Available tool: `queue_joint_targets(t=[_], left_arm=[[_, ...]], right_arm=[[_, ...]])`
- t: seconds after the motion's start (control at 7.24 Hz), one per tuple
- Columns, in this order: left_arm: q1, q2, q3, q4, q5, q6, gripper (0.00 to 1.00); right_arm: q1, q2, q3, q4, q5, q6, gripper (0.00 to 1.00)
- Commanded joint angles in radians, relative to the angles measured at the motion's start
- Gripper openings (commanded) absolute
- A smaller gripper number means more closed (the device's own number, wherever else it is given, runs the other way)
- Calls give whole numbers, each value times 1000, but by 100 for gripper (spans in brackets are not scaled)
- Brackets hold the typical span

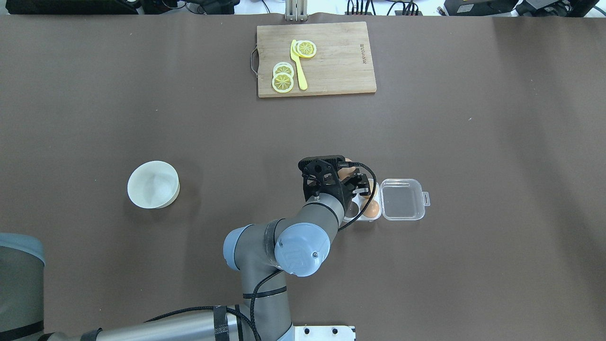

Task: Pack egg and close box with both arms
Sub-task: 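Lower the egg into the empty cup and open the left gripper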

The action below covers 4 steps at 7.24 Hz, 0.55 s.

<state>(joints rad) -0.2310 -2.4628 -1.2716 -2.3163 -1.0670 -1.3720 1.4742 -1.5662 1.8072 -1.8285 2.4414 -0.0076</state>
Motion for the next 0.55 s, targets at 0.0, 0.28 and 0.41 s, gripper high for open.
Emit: queue_joint_targets(t=[0.0,0.28,0.41], left_arm=[[16,-5,1,0,2,-2,0],[25,-7,1,0,5,-2,0],[24,-7,0,0,4,-2,0]], right_arm=[[0,-1,1,0,1,0,100],[0,0,0,0,1,0,100],[0,0,1,0,1,0,100]])
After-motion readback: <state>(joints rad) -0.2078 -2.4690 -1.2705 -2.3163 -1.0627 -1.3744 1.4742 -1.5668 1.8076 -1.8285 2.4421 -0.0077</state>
